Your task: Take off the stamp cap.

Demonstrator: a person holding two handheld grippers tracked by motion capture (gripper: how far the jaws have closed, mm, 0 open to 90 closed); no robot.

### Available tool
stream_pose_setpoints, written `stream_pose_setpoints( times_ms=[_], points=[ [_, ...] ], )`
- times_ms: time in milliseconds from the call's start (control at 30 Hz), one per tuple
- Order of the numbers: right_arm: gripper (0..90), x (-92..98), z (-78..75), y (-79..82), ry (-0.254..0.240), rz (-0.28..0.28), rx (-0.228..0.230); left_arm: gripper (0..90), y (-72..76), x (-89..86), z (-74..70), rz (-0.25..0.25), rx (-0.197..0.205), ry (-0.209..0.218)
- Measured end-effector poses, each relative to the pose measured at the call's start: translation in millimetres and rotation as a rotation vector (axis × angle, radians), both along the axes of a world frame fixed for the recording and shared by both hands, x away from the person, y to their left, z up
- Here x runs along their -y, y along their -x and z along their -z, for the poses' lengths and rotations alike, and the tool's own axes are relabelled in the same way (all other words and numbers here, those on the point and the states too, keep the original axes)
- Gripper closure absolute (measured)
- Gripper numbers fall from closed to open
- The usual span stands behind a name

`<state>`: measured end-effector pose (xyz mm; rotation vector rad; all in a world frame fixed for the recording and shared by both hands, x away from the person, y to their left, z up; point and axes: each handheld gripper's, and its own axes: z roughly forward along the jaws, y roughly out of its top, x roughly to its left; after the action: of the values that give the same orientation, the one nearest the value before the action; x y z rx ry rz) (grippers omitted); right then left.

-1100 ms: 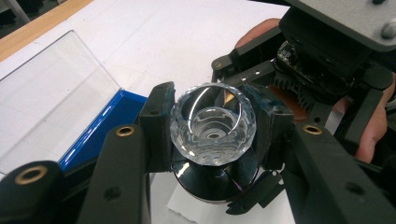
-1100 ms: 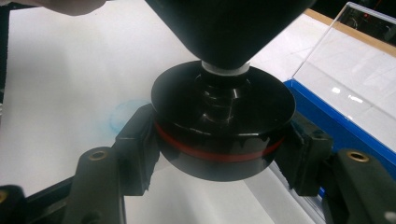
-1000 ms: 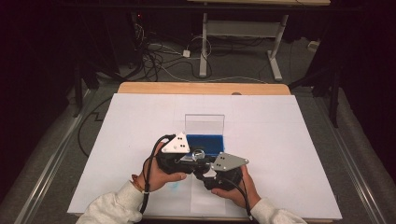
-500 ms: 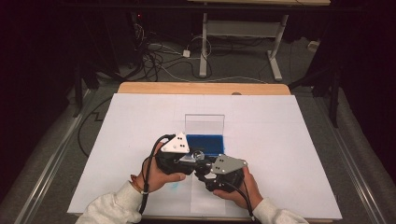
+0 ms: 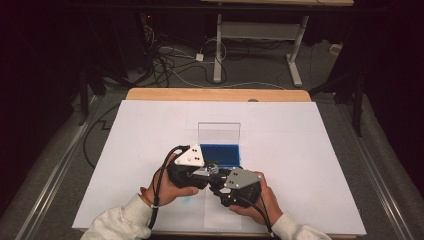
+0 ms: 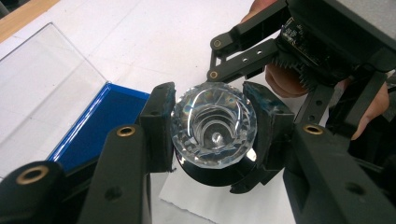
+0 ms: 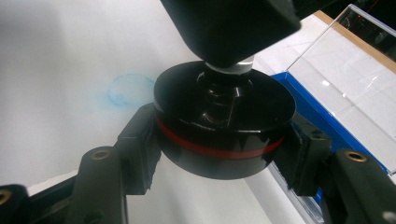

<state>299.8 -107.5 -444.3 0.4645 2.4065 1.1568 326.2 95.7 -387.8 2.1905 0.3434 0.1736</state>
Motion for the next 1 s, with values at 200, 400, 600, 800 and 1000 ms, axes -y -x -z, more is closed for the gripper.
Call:
stream_pose_setpoints(
  times_ms=[200, 400, 600, 800, 1000],
  points=[
    [38.9, 0.4, -0.2, 0.8, 0.013, -0.003, 0.007, 54.8, -2.9, -2.3, 1.4, 0.01, -0.026, 0.017],
    [38.8, 1.2, -2.6, 2.1, 0.023, -0.006, 0.028, 54.8, -4.9, -4.3, 0.2, 0.02, -0.038, 0.026],
    [38.9, 1.0, -1.4, 1.7, 0.037, -0.009, 0.018, 54.7, -6.1, -3.2, 2.7, 0.022, -0.049, 0.023],
    [38.8, 1.5, -0.6, 1.1, 0.046, -0.013, 0.018, 54.7, -6.5, -1.8, 4.0, 0.023, -0.045, 0.016],
    [38.7, 2.9, 2.1, -5.2, -0.041, -0.029, -0.101, 54.8, -4.8, 0.3, 4.5, 0.024, -0.042, 0.017]
  ],
)
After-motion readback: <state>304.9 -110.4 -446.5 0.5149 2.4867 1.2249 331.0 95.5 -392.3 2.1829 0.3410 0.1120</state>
